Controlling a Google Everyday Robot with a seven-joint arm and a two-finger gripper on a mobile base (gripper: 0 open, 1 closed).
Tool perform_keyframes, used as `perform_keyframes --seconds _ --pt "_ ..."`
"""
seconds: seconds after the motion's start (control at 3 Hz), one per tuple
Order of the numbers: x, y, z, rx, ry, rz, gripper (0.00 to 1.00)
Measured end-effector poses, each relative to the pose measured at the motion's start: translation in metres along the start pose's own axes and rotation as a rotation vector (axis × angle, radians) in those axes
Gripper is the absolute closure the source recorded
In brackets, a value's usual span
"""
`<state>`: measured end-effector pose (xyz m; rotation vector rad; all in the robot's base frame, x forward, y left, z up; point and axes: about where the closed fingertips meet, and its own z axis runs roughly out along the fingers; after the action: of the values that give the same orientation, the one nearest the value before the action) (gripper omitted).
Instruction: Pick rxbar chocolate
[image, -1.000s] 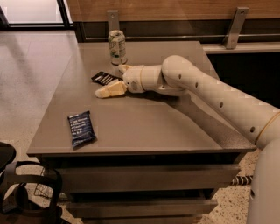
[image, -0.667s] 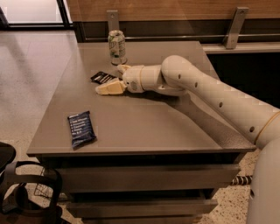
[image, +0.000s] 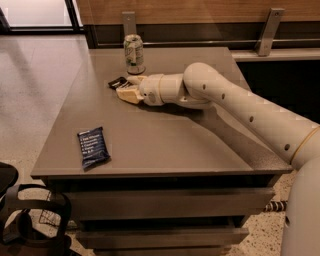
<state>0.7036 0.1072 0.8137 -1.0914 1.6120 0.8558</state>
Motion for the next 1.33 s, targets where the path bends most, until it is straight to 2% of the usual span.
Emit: perform_keyframes --seconds 1.33 --pt "-0.0004 0.0001 0.0 -0.001 0.0 0.0 1.0"
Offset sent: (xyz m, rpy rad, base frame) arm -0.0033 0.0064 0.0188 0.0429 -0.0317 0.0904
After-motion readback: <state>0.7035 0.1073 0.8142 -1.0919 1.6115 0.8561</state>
